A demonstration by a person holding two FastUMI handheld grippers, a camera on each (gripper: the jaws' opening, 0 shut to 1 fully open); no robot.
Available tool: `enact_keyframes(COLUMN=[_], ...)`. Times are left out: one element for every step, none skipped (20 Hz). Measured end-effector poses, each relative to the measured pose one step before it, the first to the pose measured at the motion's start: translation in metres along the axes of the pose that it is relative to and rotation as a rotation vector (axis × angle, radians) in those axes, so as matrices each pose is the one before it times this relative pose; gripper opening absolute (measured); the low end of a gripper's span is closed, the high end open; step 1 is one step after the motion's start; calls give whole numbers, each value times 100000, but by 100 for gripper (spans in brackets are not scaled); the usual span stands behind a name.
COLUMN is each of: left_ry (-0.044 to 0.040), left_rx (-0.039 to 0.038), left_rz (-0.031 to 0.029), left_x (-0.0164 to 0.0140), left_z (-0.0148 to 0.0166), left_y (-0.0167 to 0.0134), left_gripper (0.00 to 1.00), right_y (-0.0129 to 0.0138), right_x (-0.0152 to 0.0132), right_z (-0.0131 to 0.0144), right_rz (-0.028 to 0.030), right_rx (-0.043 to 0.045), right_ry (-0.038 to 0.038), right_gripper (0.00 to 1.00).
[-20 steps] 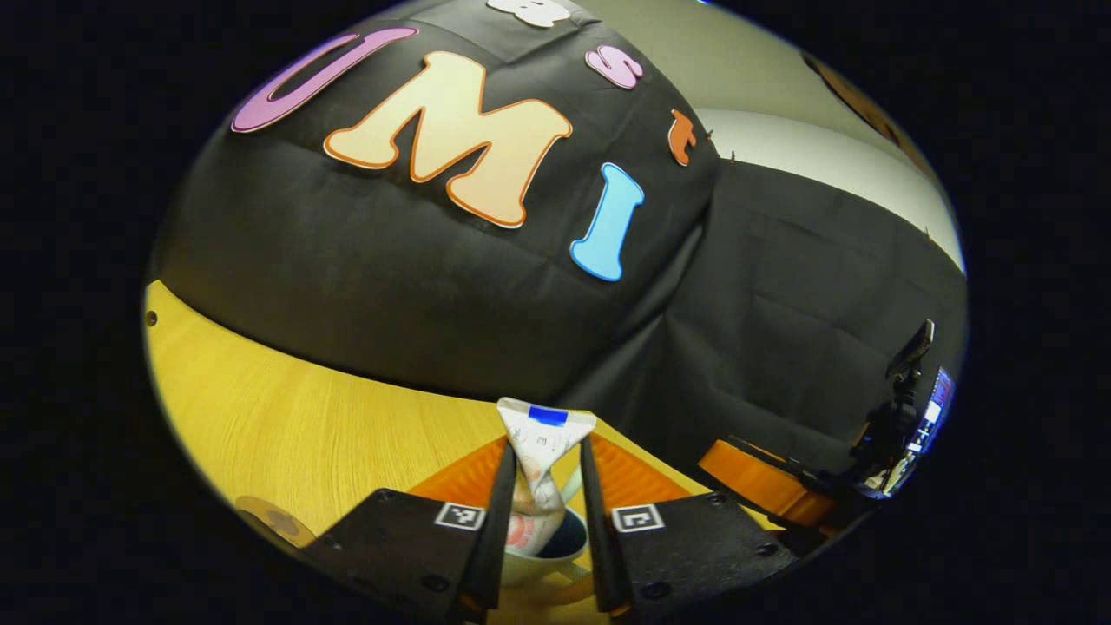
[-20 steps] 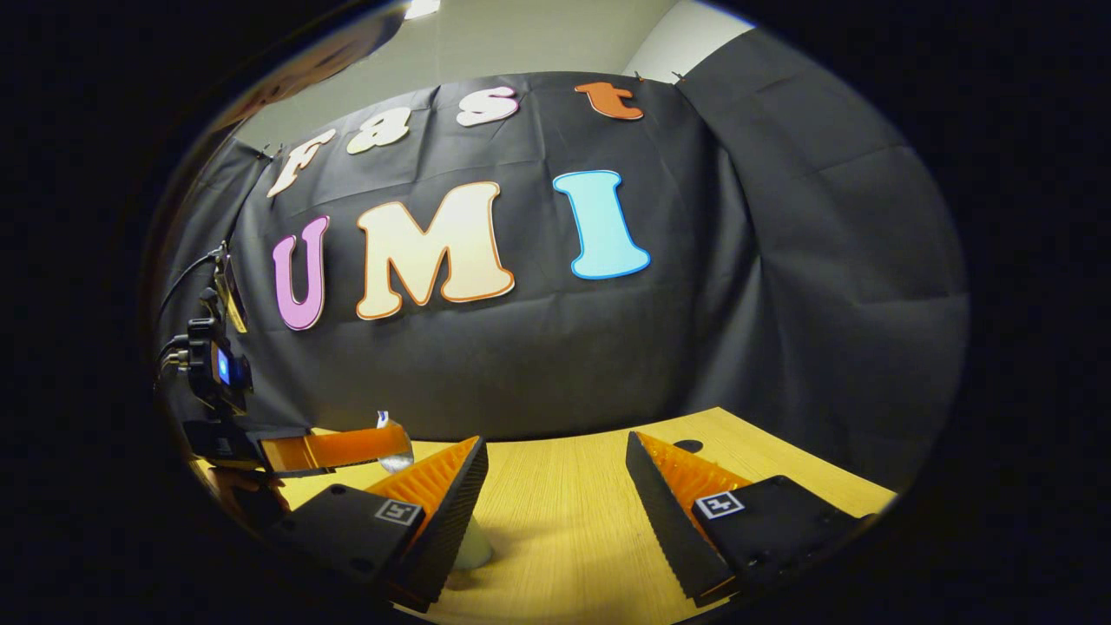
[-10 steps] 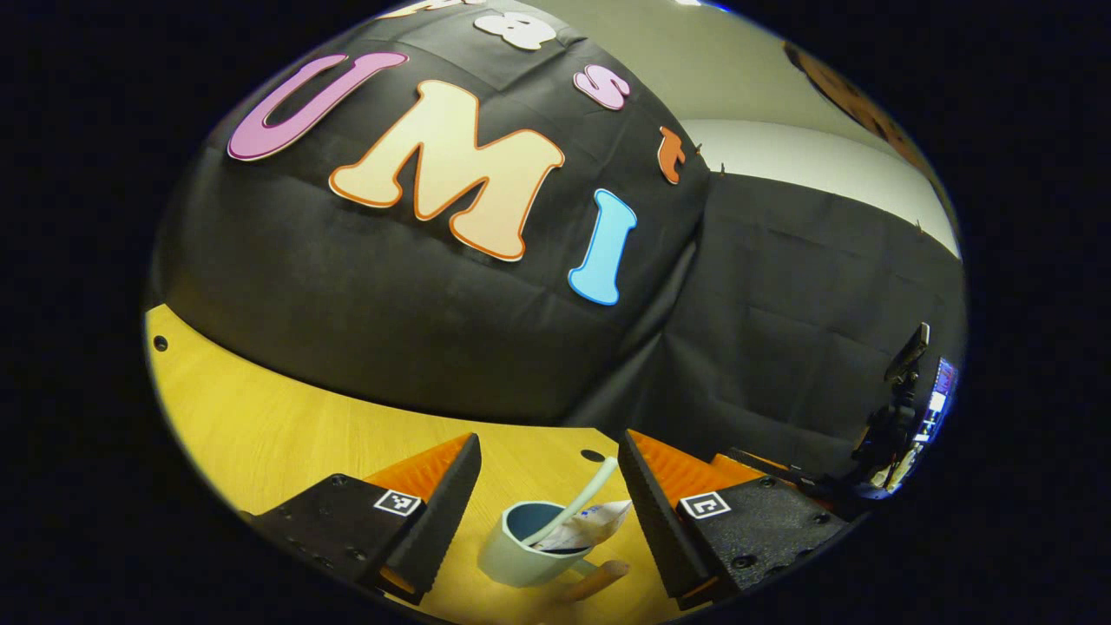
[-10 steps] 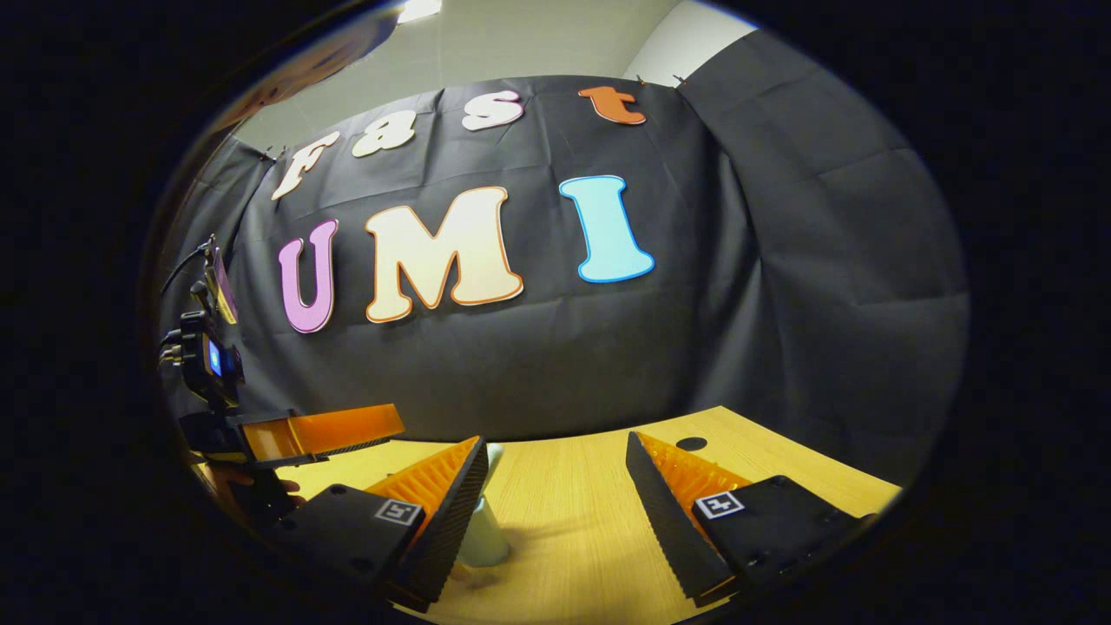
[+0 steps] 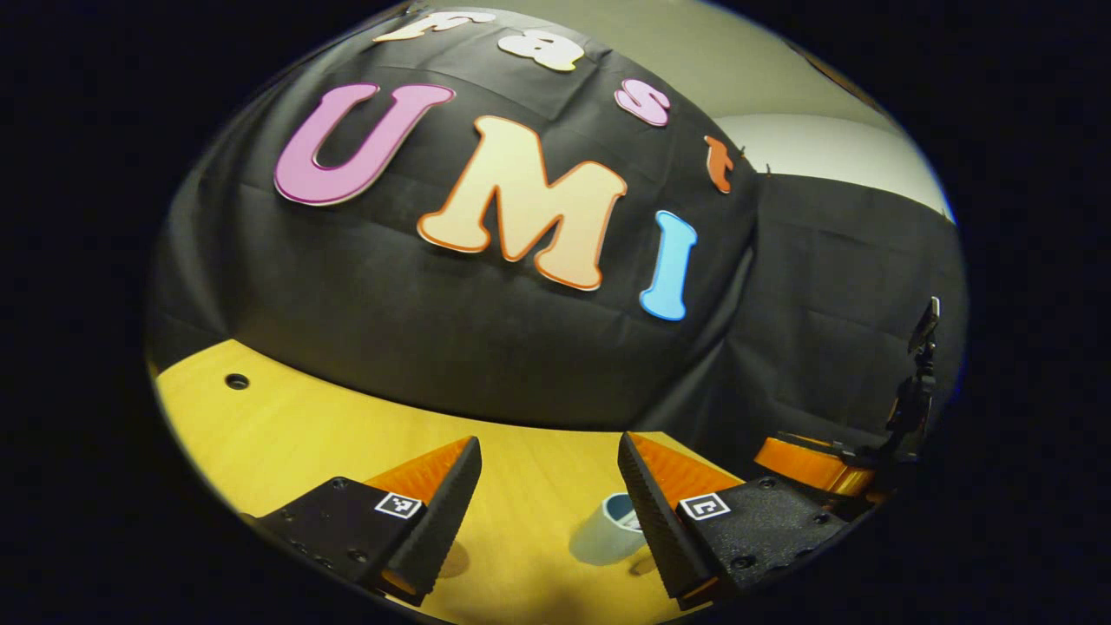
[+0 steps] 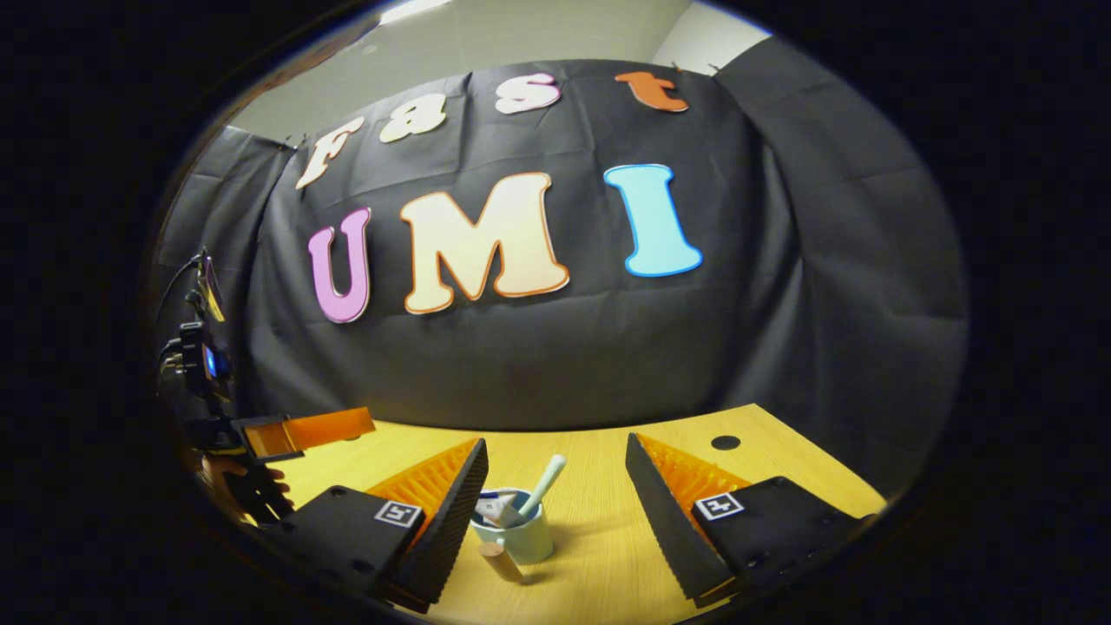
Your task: Put the toothbrush and toothpaste on the desktop into the cup, then pick up the cup and place it on the coaster on the desktop.
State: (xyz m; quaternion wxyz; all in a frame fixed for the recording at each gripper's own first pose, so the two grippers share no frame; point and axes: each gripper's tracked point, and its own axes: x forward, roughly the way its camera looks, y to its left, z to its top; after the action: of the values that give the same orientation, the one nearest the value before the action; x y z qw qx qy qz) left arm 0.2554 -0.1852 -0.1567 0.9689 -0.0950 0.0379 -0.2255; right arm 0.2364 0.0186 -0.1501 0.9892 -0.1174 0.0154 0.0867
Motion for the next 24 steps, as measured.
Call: enact_keyframes(left_ry=[-469,-293,492,1274,1168,850,1123,1854,2429,2347,1669,1598,1589,992,744,385,329,516,903,1042,916,778,1036,1281], left_rx=[1154,758,337,227,366,856,1099,1177,808,220,-496,-1396,-1771,-1862,-1713,-943,-438,14,153,-67,-315,-531,-771,-999], left_rz=[3350,2610,2492,2590,2910,3062,3130,3342,3318,2906,2561,2539,2077,2175,2484,2064,2274,2293,1932,1715,1609,1653,1657,1946], left_x=[-606,-470,-463,-483,-524,-392,-419,-470,-446,-365,-478,-310,-453,-427,-466,-410,-339,-299,-303,-254,-310,-139,-180,-207], left_z=[594,359,102,-21,49,-129,-80,-504,-683,-634,-444,-653,-606,-505,-381,-378,-290,-502,-420,-438,-396,-491,-416,-588], left_y=[1245,1107,1150,1121,1198,1211,1143,1348,1199,1011,907,865,881,828,954,809,873,955,870,829,820,819,700,988], left_gripper=[92,92,92,91,91,92,89,92,92,92,92,92,92,92,92,92,92,92,92,92,92,92,92,92], right_y=[410,525,604,641,570,440,312,313,168,-37,-44,37,265,195,86,32,80,185,235,169,46,-302,-251,-152], right_x=[195,372,216,321,274,382,257,339,230,566,396,394,286,404,273,523,491,481,373,581,578,675,538,564], right_z=[393,33,82,-108,-379,-946,-1173,-1381,-1184,-697,-391,-290,-502,-735,-762,-517,-377,-542,-527,-631,-517,-531,-281,-185], right_rz=[969,1365,1751,1856,1790,1847,1380,1609,624,-174,-183,-520,369,-57,9,-637,-162,713,818,874,101,-998,-1076,-952], right_rx=[-1657,-1302,-637,270,1005,1271,1503,1304,18,-1099,-1438,-913,-976,-1204,-1813,-1332,-697,259,1093,1231,852,298,152,177], right_ry=[1560,2017,2241,2624,3545,5550,6542,8024,7040,4249,3392,3143,3586,3849,4373,3539,2778,3190,3762,3672,3527,3423,2780,2500], right_gripper=[98,95,98,96,98,98,98,98,98,98,98,98,98,98,98,98,99,98,95,95,98,95,98,94])
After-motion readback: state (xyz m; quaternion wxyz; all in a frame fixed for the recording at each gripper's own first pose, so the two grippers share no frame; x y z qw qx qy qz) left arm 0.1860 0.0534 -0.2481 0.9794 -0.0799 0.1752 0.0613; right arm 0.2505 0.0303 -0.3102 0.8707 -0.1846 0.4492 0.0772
